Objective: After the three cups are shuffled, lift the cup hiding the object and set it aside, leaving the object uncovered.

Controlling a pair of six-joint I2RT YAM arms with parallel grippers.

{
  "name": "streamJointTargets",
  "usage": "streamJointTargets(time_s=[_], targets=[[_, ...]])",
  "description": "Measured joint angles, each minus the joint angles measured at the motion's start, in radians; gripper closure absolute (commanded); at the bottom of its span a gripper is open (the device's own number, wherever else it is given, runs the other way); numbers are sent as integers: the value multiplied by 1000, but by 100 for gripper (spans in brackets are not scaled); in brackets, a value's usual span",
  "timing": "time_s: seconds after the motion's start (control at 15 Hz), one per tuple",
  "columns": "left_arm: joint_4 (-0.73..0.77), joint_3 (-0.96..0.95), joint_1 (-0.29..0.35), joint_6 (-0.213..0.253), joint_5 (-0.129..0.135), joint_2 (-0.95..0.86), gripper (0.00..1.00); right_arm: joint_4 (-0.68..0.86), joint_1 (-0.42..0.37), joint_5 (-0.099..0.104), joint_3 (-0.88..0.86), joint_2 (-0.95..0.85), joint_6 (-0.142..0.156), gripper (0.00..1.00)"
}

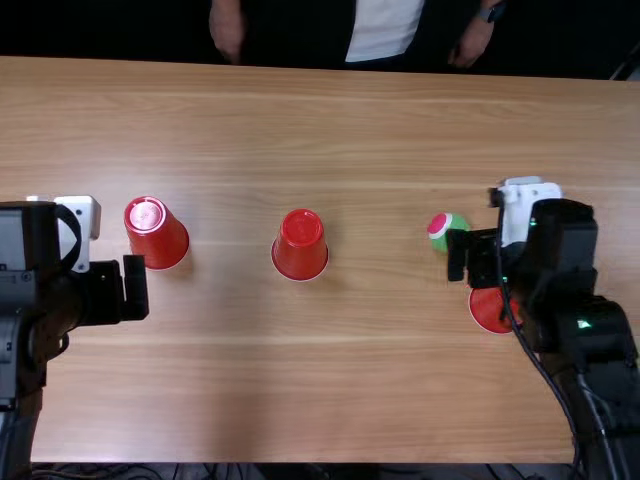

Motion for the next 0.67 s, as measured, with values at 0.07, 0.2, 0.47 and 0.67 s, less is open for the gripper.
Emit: streamJointTargets(time_s=[0.07, 0.2, 0.47, 0.67], targets=[[2, -12, 0, 0, 1, -14, 0, 0, 45, 0, 0, 0, 18, 0], [2, -55, 0, 0, 1, -60, 0, -8, 100, -1, 0, -3, 42, 0], [4, -135, 0, 0, 0, -154, 0, -90, 106, -3, -5, -125, 60, 0], [9, -197, 0, 0, 0, -245, 0, -189, 103, 4, -36, -236, 68, 0]])
